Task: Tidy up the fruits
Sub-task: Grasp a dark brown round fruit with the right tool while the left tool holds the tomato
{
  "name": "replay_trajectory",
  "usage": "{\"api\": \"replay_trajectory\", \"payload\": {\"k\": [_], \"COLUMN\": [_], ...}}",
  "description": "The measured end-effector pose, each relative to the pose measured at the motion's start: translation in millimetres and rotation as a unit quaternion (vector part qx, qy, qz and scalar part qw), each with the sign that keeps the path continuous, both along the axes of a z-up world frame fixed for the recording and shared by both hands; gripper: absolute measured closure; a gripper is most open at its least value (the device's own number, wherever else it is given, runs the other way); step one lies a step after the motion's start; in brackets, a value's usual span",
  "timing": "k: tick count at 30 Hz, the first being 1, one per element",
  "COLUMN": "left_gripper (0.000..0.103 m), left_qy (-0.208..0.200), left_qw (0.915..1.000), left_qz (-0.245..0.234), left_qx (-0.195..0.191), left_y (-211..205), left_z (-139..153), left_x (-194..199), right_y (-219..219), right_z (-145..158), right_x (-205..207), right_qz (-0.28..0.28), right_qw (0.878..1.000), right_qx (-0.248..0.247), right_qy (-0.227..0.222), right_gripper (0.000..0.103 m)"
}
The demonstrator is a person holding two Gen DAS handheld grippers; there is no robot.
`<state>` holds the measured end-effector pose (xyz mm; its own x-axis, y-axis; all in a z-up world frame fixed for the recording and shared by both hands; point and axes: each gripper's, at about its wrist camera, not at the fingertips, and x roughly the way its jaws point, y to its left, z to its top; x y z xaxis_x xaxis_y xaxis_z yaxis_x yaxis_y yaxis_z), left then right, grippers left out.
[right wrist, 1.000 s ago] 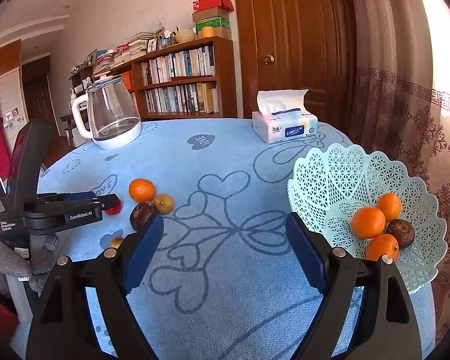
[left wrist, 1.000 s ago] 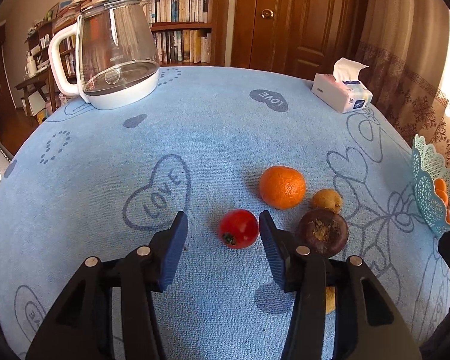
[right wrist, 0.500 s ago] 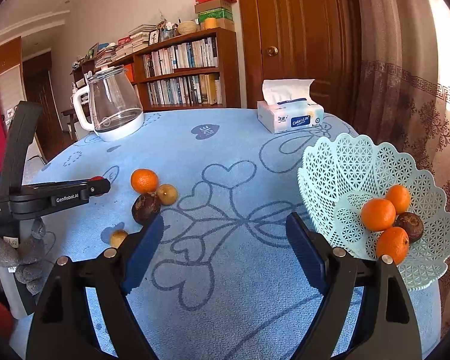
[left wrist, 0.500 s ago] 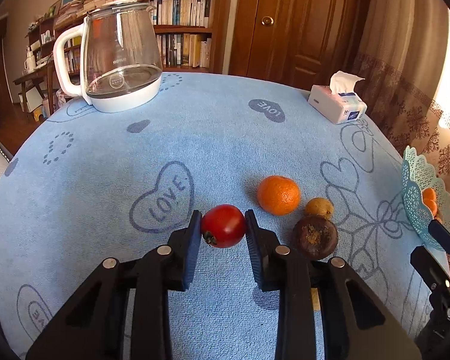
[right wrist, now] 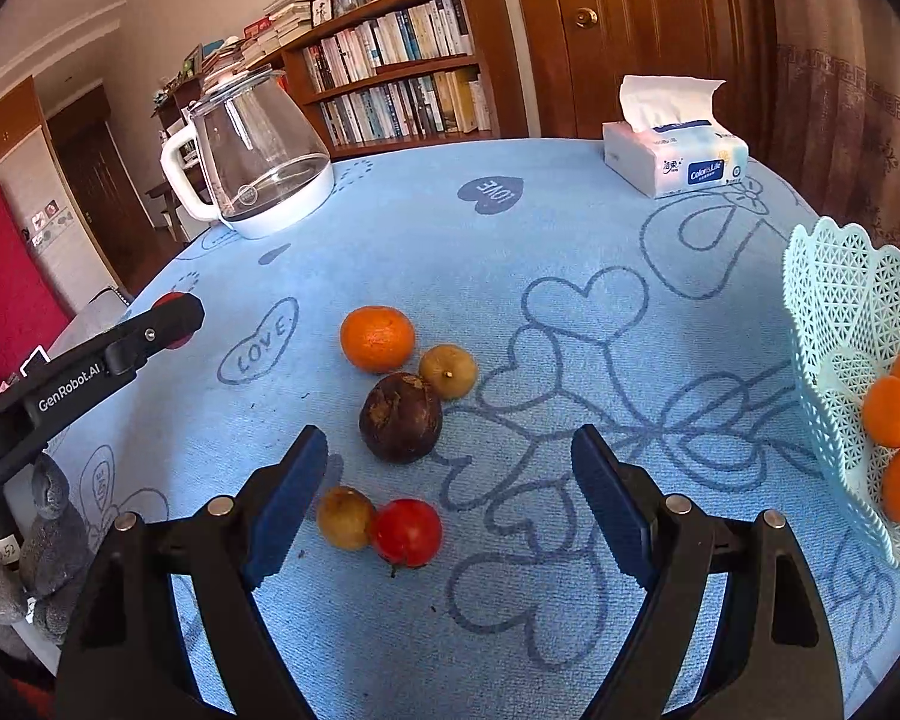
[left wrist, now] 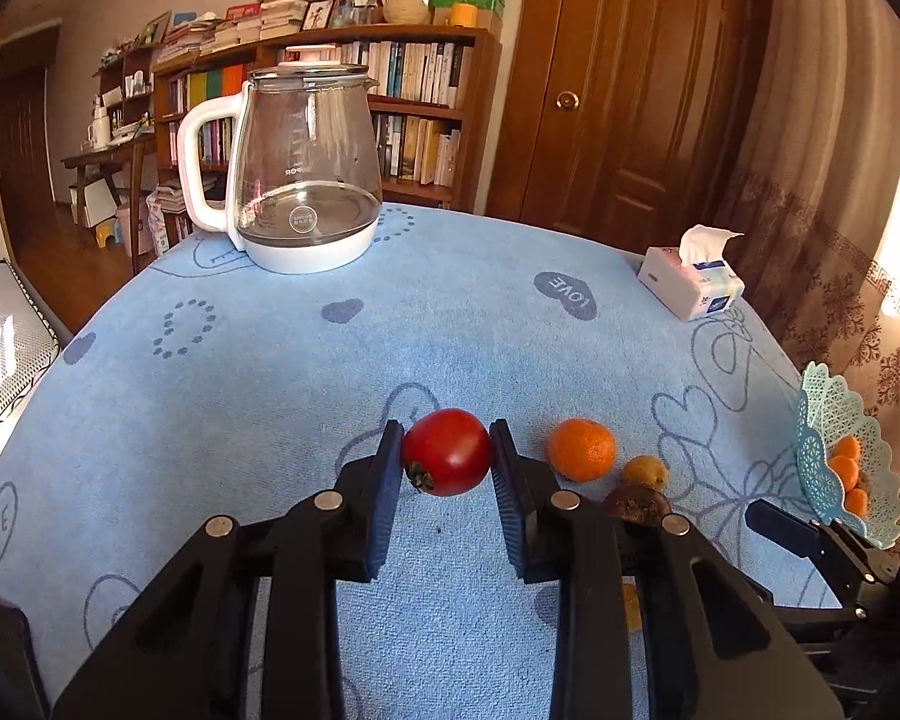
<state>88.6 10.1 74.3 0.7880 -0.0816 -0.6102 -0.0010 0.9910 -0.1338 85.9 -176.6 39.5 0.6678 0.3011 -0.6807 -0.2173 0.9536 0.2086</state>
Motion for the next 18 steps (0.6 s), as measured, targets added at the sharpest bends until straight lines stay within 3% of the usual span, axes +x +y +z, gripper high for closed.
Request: {"api": "replay_trajectory", "payload": {"k": [4,12,18], "left_gripper": [0.074,0.074,0.074], "left_qy": [0.004,0.004,0.008], "left_qw": [0.9999,0.9999,0.9998], "left_qz": [0.007,0.006,0.007], "left_qx": [-0.009,-0.014,-0.017], "left_y": [5,7,8], "left_z": [-1,-1,-2], "left_x": [0,-1,0], "right_y": [20,41,42], "right_z": [-6,-22,-22], "right_x": [14,37,37], "right_qz": [0.006,0.006,0.004], "right_qw": [1.000,0.997,0.997], "right_qx": [-0.013,-0.047,-0.061], "right_qy": [0.021,0.056,0.049], "right_gripper": [0.022,0.049,0.061]}}
